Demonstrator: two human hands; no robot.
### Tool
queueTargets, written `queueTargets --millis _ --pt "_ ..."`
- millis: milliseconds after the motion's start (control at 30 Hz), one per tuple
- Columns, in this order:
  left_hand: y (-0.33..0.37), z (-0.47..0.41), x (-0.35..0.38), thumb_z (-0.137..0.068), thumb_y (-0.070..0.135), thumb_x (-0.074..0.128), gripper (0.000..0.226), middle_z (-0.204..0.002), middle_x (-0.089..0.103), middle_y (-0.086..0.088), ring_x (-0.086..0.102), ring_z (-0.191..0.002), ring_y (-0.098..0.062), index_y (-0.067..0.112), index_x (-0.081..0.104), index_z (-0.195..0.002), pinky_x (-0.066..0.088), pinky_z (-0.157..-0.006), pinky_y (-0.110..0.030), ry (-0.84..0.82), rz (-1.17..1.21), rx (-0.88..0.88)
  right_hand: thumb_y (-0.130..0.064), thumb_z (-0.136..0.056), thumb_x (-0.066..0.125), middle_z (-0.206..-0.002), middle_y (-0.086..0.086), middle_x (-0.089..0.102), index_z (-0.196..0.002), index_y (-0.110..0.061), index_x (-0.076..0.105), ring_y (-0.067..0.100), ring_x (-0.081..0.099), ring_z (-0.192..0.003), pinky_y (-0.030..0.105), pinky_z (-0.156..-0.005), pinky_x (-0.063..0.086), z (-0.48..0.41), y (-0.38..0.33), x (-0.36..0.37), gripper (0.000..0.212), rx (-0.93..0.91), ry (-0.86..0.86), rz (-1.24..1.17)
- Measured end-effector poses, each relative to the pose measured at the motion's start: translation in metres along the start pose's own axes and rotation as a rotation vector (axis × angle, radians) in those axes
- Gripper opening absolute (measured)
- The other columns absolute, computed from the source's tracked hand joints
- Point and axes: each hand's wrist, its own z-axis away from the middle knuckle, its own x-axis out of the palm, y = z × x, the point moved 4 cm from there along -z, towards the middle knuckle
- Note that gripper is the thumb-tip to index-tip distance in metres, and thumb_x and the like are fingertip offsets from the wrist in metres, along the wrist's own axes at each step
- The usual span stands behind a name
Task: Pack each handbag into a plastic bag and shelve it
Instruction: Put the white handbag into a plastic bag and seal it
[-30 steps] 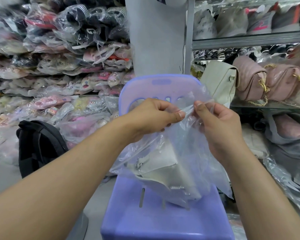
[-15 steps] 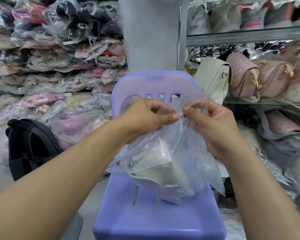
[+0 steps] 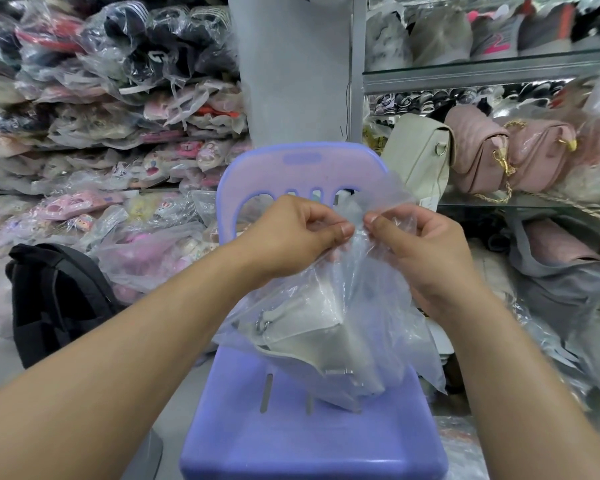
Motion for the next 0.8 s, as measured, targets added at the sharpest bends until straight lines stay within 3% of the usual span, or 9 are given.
queueTargets --millis 133,333,533,667,800 --pt "0.000 0.000 0.000 -0.092 0.019 0.072 0.009 -0.072 0.074 0.002 0.065 -0.064 -0.007 0.015 0.076 -0.085 0.054 -0.067 -0.017 0.000 -0.009 0.016 -0.010 -0.086 0.080 -0.081 0.010 0.072 -0.073 -0.018 0.079 0.022 0.065 -0.073 0.039 -0.076 0.062 0.000 0.000 -0.002 0.016 0.005 -0.018 0.009" --pt "0.000 -0.001 0.002 -0.090 0.016 0.074 0.007 -0.063 0.069 0.008 0.060 -0.057 -0.004 0.010 0.077 -0.087 0.048 -0.058 -0.013 0.014 0.000 0.023 -0.008 -0.086 0.080 -0.076 0.008 0.071 -0.070 -0.018 0.077 0.016 0.063 -0.066 0.028 -0.065 0.058 0.000 -0.002 -0.005 0.018 0.014 -0.017 -0.004" --pt "-0.003 -0.004 0.006 -0.092 0.025 0.073 0.012 -0.073 0.072 -0.009 0.058 -0.065 -0.011 0.016 0.079 -0.087 0.052 -0.073 -0.027 0.022 -0.067 0.040 -0.008 -0.087 0.079 -0.080 0.012 0.069 -0.076 -0.016 0.075 0.016 0.063 -0.065 0.027 -0.065 0.058 0.002 -0.002 -0.007 0.014 -0.007 -0.007 0.015" --pt "-0.004 -0.004 0.008 -0.093 0.027 0.072 0.013 -0.066 0.069 0.002 0.058 -0.064 -0.012 0.018 0.080 -0.088 0.051 -0.074 -0.027 0.021 -0.050 0.021 -0.007 -0.087 0.079 -0.077 0.011 0.067 -0.081 -0.009 0.075 0.015 0.061 -0.062 0.025 -0.062 0.056 0.003 -0.001 -0.008 0.007 0.000 0.004 0.002" --pt "-0.006 -0.003 0.010 -0.093 0.025 0.072 0.013 -0.073 0.072 -0.002 0.058 -0.066 -0.008 0.016 0.079 -0.088 0.056 -0.081 -0.031 0.029 -0.059 0.028 -0.006 -0.087 0.078 -0.076 0.013 0.066 -0.081 -0.009 0.075 0.015 0.061 -0.063 0.027 -0.065 0.059 0.004 0.000 -0.009 0.007 -0.020 -0.003 0.028"
